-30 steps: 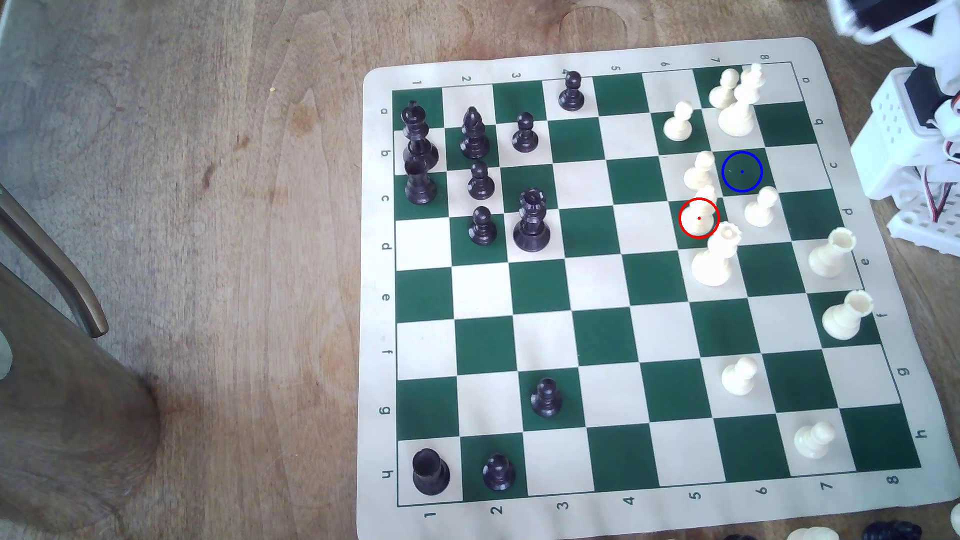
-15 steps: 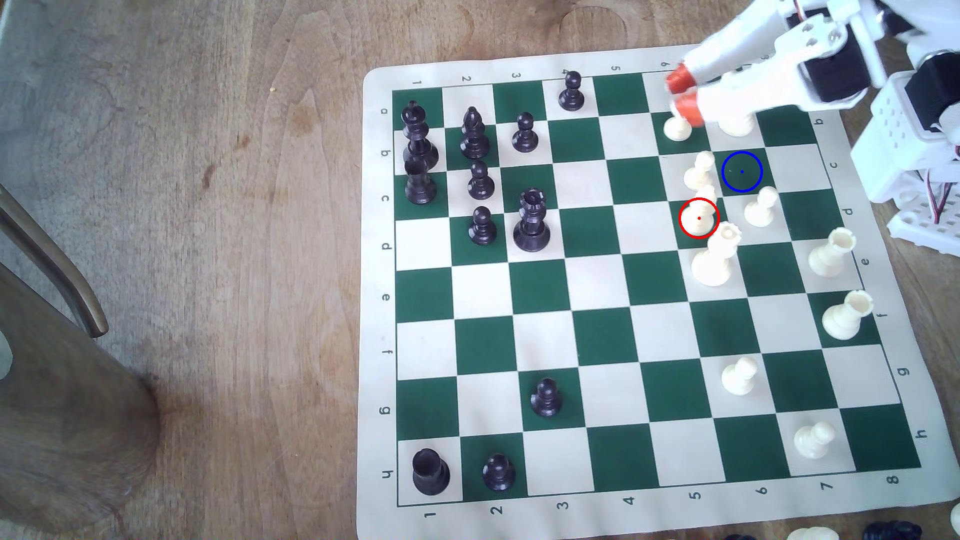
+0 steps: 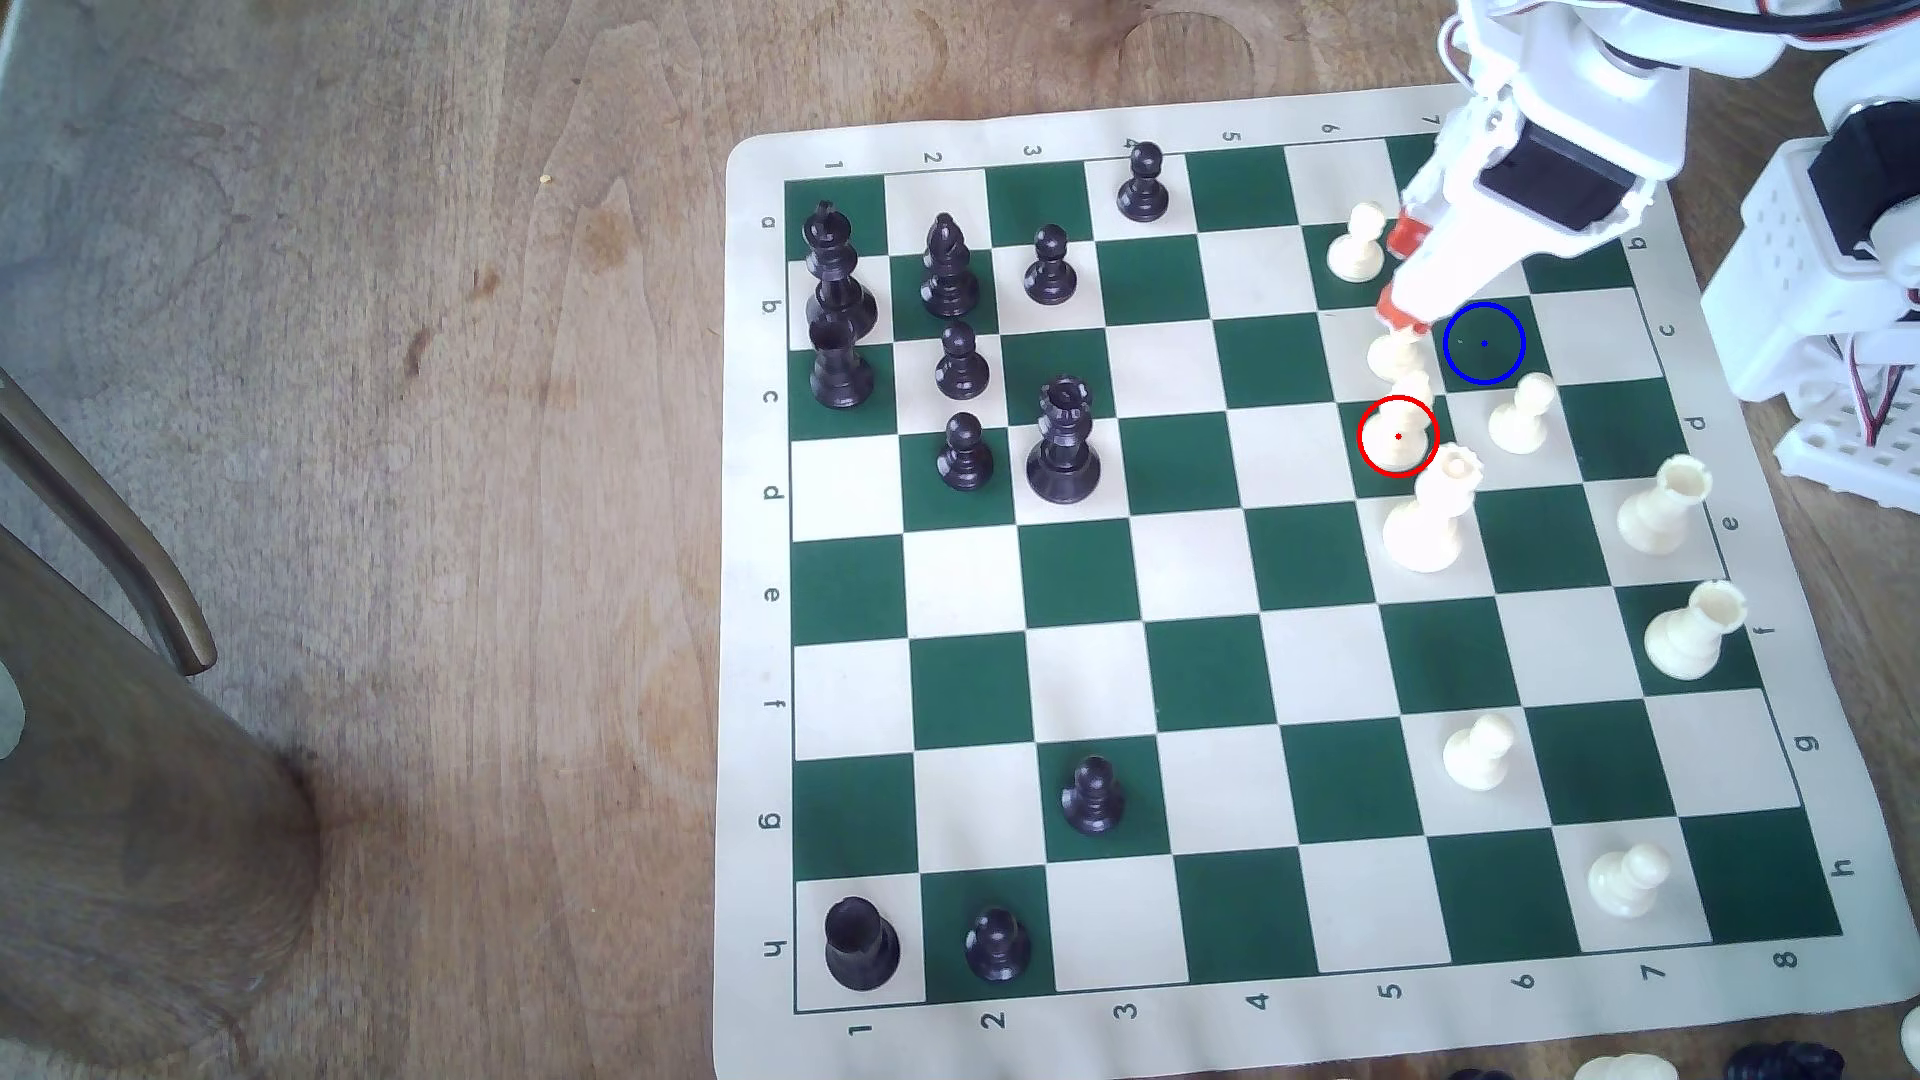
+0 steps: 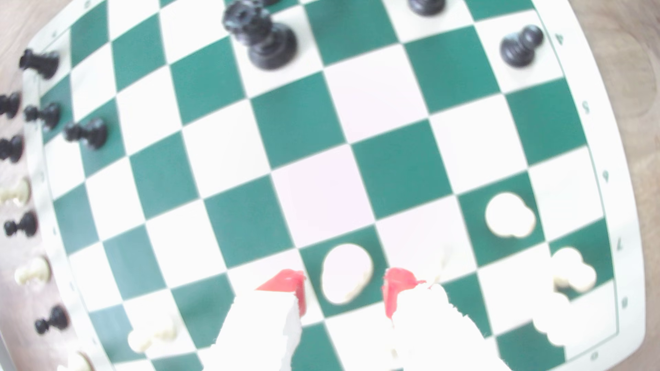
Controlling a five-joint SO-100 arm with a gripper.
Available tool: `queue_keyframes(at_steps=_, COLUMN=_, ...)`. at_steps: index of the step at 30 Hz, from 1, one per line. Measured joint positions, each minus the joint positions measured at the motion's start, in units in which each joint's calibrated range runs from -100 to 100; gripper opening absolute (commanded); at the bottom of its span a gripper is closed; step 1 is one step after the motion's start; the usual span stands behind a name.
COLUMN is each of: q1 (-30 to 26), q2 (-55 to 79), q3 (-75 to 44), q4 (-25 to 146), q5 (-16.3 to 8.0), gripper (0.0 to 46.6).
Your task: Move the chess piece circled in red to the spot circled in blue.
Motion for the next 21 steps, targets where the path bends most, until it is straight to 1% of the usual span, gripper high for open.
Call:
queue_keyframes(at_steps=3, q1=-0.22, q2=1.34, q3=-3.16, q4=4.94, q5=-0.24, gripper=17.4)
queue_keyframes(at_steps=4, q1=-0.29, q2=1.59, q3=-3.98, q4=6.06, q5=-0.34, gripper=17.9)
queue_keyframes(at_steps=5, q1=-0.81, q2=1.59, q3=-4.34, q4=7.41, q5=-0.34, gripper=17.3)
queue_keyframes(at_steps=6, q1=-2.21, q2=1.09, q3=-4.25, q4=8.29, q5=0.15, gripper=16.7)
queue_keyframes(at_steps=10, q1=-2.58, q2=1.51, q3=-4.25, q4=7.09, q5=0.2, gripper=13.8)
queue_keyframes(at_steps=13, q1=-3.61, q2=3.6, q3=-3.8, q4=5.58, q5=0.2, gripper=13.5)
queue_keyframes(at_steps=18, q1=-4.72, q2=5.19, q3=0.27, q4=3.75, q5=0.2, gripper=12.3)
queue_keyframes(at_steps=21, q1=-4.72, q2=6.95, q3=2.08, q4=1.43, q5=-0.44, gripper=12.1)
